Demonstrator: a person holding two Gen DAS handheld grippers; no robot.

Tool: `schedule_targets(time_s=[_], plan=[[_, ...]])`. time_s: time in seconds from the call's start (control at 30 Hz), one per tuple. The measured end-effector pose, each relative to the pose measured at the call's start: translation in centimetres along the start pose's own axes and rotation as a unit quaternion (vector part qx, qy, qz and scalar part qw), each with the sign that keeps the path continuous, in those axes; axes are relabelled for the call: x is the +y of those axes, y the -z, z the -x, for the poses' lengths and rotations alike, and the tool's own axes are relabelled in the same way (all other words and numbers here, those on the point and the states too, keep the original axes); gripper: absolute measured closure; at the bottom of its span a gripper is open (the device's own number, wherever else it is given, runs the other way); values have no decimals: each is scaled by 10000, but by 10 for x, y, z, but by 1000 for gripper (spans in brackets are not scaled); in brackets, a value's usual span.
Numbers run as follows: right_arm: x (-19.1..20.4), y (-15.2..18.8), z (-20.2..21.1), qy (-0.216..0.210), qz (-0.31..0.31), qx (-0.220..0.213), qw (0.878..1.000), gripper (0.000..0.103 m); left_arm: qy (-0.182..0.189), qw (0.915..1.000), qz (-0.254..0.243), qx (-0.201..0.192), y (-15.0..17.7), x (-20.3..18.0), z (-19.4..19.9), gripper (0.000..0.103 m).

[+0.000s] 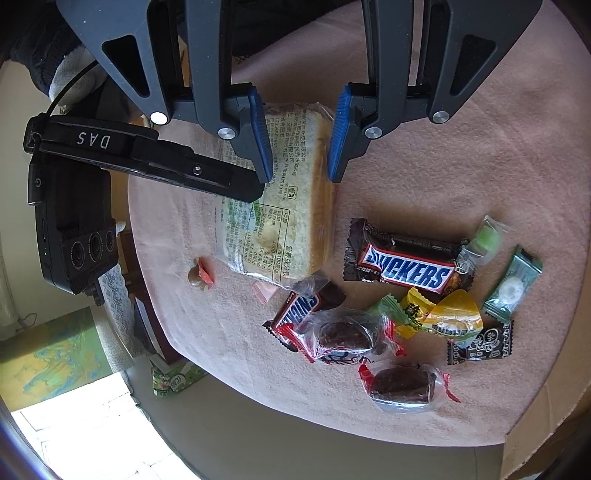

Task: Organize snacks
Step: 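Carry the bread loaf with the left tool into the cardboard box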

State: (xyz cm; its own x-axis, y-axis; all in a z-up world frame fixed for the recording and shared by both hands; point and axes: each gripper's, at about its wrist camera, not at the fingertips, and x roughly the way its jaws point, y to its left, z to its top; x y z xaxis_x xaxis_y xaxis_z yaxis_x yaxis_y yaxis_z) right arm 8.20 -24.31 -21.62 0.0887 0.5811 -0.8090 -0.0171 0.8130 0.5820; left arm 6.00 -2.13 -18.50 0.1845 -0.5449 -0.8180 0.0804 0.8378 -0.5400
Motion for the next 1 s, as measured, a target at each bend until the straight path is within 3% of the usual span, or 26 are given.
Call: schedule_targets(time_s=[0.43,1.0], plan=[[21,-5,5,-22,143,32,9999,48,-19,9994,82,-338,7,0,24,76],[120,-42,-14,-271,936,126,9952,48,-261,9897,636,-1256,-12,45,101,76]])
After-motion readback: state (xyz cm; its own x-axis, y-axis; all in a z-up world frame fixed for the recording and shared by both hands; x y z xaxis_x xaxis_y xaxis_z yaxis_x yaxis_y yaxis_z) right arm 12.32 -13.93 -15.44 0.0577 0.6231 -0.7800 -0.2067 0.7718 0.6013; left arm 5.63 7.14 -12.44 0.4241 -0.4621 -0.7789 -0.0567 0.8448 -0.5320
